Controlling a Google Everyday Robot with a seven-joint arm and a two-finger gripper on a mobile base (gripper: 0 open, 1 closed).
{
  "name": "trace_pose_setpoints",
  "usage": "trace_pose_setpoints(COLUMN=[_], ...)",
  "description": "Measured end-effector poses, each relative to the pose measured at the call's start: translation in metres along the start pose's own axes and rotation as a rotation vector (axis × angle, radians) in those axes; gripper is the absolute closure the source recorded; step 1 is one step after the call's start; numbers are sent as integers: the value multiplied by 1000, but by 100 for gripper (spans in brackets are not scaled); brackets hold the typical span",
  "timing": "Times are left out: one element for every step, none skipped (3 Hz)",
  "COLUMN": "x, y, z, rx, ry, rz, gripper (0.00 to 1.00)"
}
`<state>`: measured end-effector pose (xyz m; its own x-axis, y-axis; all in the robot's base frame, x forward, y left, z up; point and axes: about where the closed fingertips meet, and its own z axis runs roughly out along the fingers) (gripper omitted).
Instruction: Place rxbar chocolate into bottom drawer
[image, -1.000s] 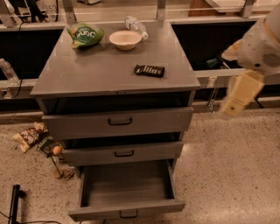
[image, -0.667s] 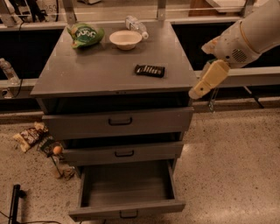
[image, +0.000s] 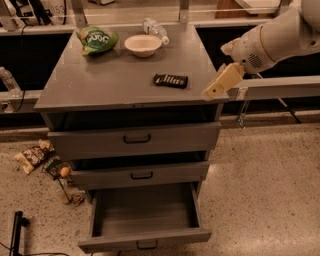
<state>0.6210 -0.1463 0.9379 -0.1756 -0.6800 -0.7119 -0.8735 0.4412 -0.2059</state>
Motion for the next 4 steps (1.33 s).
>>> trace_pose_setpoints(x=[-1, 4, 10, 11], y=[-8, -24, -52, -67], z=[12, 33, 55, 67], rx=[-13, -63, -94, -107], ry=[-34, -69, -115, -150], rz=[36, 71, 111, 124], gripper=[0, 0, 0, 0])
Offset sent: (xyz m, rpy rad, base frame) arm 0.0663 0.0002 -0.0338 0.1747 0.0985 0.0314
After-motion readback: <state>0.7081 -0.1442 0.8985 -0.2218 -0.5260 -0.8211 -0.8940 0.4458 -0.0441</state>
